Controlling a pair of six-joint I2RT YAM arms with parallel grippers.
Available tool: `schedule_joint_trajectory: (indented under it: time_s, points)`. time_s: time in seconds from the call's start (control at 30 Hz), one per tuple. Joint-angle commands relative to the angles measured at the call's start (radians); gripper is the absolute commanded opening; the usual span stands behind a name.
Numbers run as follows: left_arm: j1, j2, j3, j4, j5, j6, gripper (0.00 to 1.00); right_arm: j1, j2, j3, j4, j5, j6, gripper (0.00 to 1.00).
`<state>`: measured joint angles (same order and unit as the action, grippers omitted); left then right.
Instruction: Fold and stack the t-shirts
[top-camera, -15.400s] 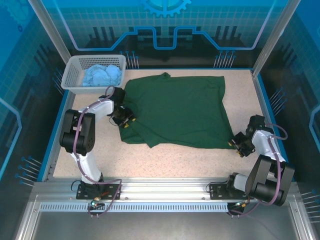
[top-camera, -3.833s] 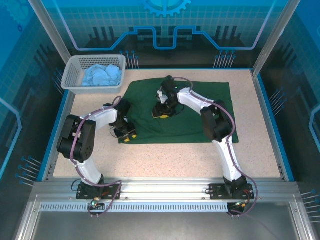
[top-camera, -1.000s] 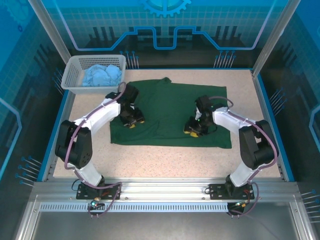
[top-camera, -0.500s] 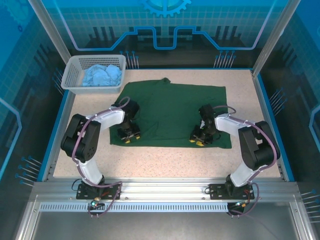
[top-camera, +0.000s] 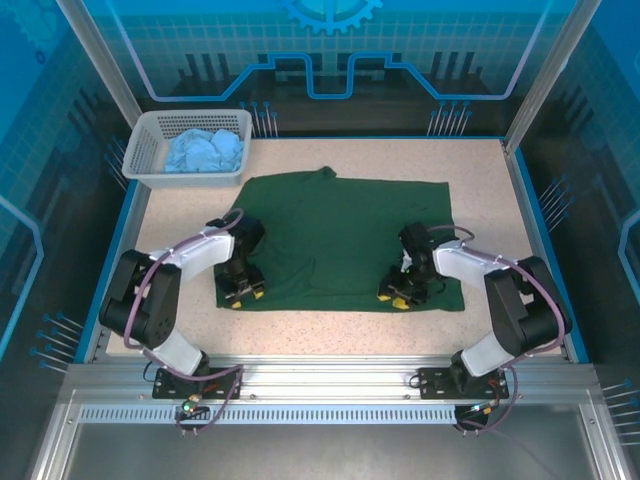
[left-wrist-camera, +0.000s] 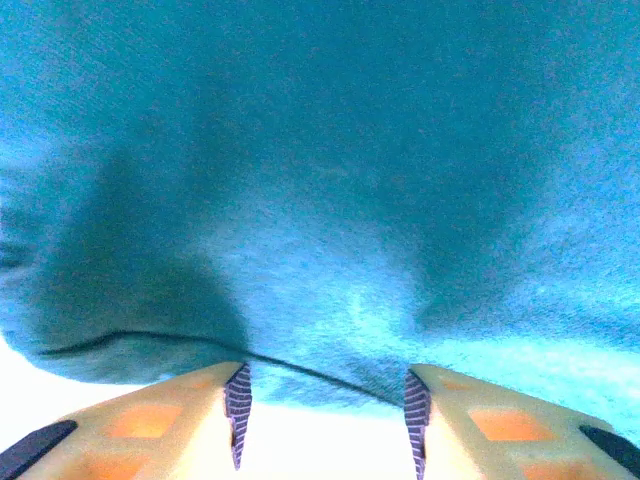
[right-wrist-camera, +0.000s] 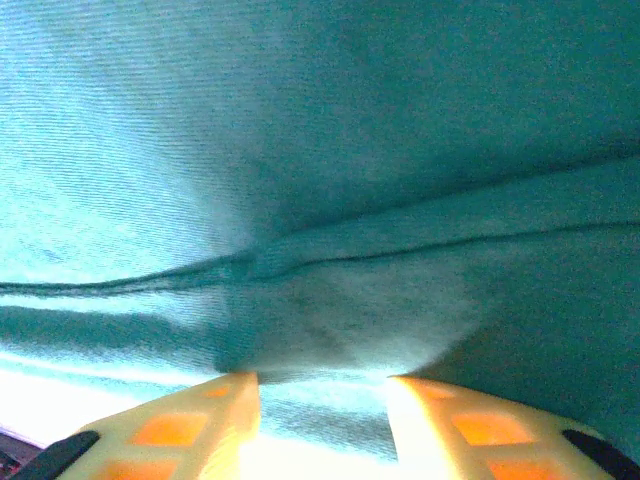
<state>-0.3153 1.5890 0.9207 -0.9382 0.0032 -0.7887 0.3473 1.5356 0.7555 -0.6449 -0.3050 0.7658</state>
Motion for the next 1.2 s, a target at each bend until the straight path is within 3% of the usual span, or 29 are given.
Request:
schedule_joint_trajectory:
  time_s: [0.0, 0.27, 0.5, 0.63, 0.77, 0.93, 1.0, 1.07, 1.17]
  points:
    - [0.021, -0.055, 0.026, -0.087, 0.001, -0.027, 0.50, 0.010, -0.033, -0.025, -0.183, 0.055, 0.027, 0.48]
    - [0.081, -0.002, 0.395, -0.091, -0.011, 0.064, 0.69, 0.003, -0.101, 0.285, -0.117, 0.170, 0.078, 0.68]
    - [0.084, 0.155, 0.688, -0.006, 0.050, 0.103, 0.76, -0.004, 0.191, 0.671, 0.135, 0.288, 0.063, 0.69]
    - [0.084, 0.148, 0.654, 0.045, 0.115, 0.092, 0.77, -0.001, 0.454, 0.946, 0.183, 0.317, 0.029, 0.69]
    - [0.085, 0.134, 0.577, 0.074, 0.098, 0.076, 0.80, 0.004, 0.728, 1.259, 0.195, 0.307, 0.001, 0.70]
    - [0.084, 0.125, 0.516, 0.126, 0.064, 0.023, 0.83, -0.015, 1.190, 1.940, -0.068, 0.222, 0.020, 0.68]
    - [0.083, 0.120, 0.493, 0.133, 0.049, 0.008, 0.84, -0.021, 1.332, 2.148, -0.092, 0.182, 0.066, 0.68]
    - [0.082, 0.117, 0.472, 0.131, 0.034, -0.009, 0.84, -0.026, 1.362, 2.158, -0.064, 0.168, 0.102, 0.68]
    - [0.082, 0.111, 0.456, 0.127, 0.032, -0.016, 0.84, -0.021, 1.292, 1.979, 0.034, 0.183, 0.079, 0.68]
